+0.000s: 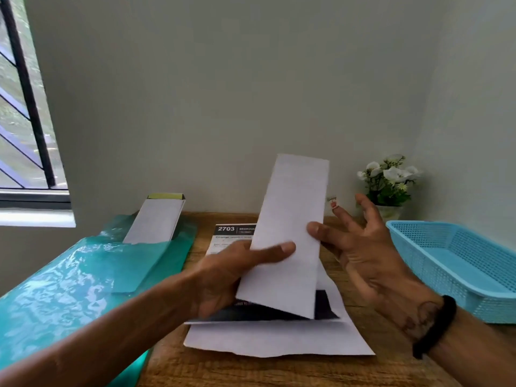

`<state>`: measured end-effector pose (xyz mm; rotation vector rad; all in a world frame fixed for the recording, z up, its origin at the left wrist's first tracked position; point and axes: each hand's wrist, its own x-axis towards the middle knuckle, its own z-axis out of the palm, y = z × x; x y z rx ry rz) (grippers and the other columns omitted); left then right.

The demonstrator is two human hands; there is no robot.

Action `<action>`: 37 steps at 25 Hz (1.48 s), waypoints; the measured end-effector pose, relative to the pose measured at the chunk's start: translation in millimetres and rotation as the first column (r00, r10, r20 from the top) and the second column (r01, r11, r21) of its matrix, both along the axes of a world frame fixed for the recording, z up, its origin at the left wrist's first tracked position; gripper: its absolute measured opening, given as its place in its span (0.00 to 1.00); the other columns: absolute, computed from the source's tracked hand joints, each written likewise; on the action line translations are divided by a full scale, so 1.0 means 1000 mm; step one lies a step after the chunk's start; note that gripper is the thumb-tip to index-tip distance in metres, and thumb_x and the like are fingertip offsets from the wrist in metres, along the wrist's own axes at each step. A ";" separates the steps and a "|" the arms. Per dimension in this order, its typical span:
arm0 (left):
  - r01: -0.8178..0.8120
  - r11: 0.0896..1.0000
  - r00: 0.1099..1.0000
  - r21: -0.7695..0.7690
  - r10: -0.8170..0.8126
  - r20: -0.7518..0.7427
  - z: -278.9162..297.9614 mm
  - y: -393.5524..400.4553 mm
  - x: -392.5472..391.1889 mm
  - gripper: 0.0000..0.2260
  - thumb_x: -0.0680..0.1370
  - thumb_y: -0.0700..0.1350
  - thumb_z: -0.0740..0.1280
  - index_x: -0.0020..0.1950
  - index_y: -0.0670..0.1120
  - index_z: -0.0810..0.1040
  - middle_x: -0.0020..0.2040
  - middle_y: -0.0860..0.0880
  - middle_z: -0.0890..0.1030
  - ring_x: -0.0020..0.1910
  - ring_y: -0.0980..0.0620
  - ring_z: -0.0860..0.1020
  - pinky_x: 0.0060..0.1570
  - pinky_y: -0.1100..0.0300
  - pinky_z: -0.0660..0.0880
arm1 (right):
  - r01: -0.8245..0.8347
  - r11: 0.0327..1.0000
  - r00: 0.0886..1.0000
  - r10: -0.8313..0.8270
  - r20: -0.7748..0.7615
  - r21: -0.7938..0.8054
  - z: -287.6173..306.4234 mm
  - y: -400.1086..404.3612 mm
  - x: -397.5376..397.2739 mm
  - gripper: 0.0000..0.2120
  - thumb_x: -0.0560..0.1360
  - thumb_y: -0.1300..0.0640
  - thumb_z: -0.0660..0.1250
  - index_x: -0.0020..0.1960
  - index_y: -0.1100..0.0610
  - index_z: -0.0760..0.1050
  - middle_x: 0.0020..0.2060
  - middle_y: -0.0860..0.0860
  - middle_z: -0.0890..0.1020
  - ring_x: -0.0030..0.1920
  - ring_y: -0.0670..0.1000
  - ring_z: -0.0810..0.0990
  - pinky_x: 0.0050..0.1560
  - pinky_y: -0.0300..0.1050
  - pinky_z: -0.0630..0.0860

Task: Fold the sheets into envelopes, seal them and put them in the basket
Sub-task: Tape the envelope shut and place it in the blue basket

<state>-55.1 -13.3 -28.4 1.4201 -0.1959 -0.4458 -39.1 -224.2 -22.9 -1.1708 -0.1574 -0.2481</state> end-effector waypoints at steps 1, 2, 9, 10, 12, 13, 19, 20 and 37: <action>0.035 0.999 0.999 0.028 -0.035 -0.014 -0.003 -0.001 -0.002 0.23 0.74 0.46 0.77 0.68 0.45 0.79 0.59 0.41 0.87 0.59 0.40 0.85 0.61 0.42 0.81 | 0.023 1.000 1.000 -0.023 0.005 -0.002 0.004 0.004 0.003 0.56 0.63 0.71 0.80 0.80 0.37 0.59 0.75 0.52 0.73 0.65 0.56 0.80 0.45 0.47 0.85; 0.046 0.998 0.999 0.041 -0.046 -0.002 -0.005 -0.002 -0.001 0.24 0.73 0.44 0.78 0.69 0.46 0.78 0.59 0.40 0.86 0.59 0.39 0.85 0.60 0.41 0.82 | 0.038 0.999 0.999 -0.038 0.016 -0.010 0.008 0.008 0.007 0.54 0.65 0.71 0.79 0.79 0.38 0.59 0.75 0.51 0.73 0.64 0.55 0.81 0.46 0.48 0.85; -0.182 0.972 0.977 -0.146 0.195 0.082 0.002 0.020 0.020 0.15 0.78 0.39 0.73 0.64 0.40 0.82 0.59 0.40 0.87 0.54 0.40 0.87 0.41 0.49 0.87 | 0.200 0.902 0.978 -0.158 0.138 -0.383 0.014 0.007 0.006 0.28 0.68 0.50 0.79 0.66 0.48 0.77 0.50 0.49 0.89 0.50 0.49 0.89 0.59 0.56 0.83; -0.193 0.969 0.972 -0.151 0.210 0.105 0.002 0.022 0.021 0.14 0.78 0.37 0.73 0.63 0.39 0.82 0.58 0.40 0.87 0.54 0.41 0.87 0.42 0.49 0.87 | 0.188 0.855 0.980 -0.133 0.145 -0.484 0.014 0.005 0.001 0.26 0.66 0.48 0.79 0.63 0.47 0.79 0.48 0.48 0.90 0.49 0.48 0.89 0.58 0.55 0.84; -0.201 0.970 0.964 -0.134 0.220 0.148 0.001 0.022 0.022 0.12 0.76 0.34 0.73 0.60 0.39 0.83 0.56 0.40 0.87 0.51 0.42 0.87 0.44 0.49 0.86 | 0.149 0.761 0.986 -0.068 0.150 -0.631 0.015 0.003 -0.008 0.21 0.67 0.49 0.80 0.59 0.46 0.82 0.45 0.46 0.90 0.47 0.46 0.89 0.57 0.53 0.84; -0.194 0.975 0.964 -0.111 0.210 0.162 0.000 0.021 0.022 0.13 0.76 0.34 0.74 0.60 0.39 0.83 0.56 0.40 0.87 0.51 0.42 0.87 0.44 0.50 0.86 | 0.128 0.740 0.989 -0.042 0.144 -0.661 0.015 0.003 -0.009 0.20 0.67 0.50 0.80 0.57 0.47 0.82 0.44 0.45 0.90 0.47 0.45 0.89 0.57 0.52 0.84; -0.149 0.985 0.972 -0.088 0.162 0.169 -0.005 0.019 0.024 0.17 0.77 0.39 0.73 0.66 0.42 0.81 0.59 0.43 0.87 0.56 0.41 0.86 0.39 0.55 0.86 | 0.102 0.668 0.990 0.008 0.144 -0.737 0.008 0.009 -0.010 0.17 0.67 0.54 0.82 0.53 0.49 0.82 0.38 0.44 0.89 0.41 0.44 0.88 0.53 0.50 0.85; -0.144 0.986 0.973 -0.087 0.157 0.169 -0.006 0.019 0.024 0.17 0.78 0.40 0.73 0.67 0.42 0.81 0.59 0.43 0.87 0.56 0.41 0.86 0.39 0.56 0.85 | 0.117 0.664 0.987 0.002 0.158 -0.738 0.006 0.010 -0.010 0.17 0.67 0.54 0.82 0.53 0.49 0.82 0.38 0.44 0.89 0.41 0.44 0.88 0.52 0.51 0.86; -0.162 0.984 0.959 -0.071 0.174 0.224 -0.018 0.016 0.030 0.21 0.72 0.35 0.78 0.64 0.42 0.81 0.55 0.42 0.88 0.53 0.43 0.87 0.44 0.52 0.86 | 0.201 0.620 0.960 0.030 0.279 -0.758 -0.006 0.010 -0.008 0.15 0.70 0.53 0.81 0.53 0.47 0.80 0.38 0.40 0.88 0.42 0.41 0.87 0.43 0.37 0.84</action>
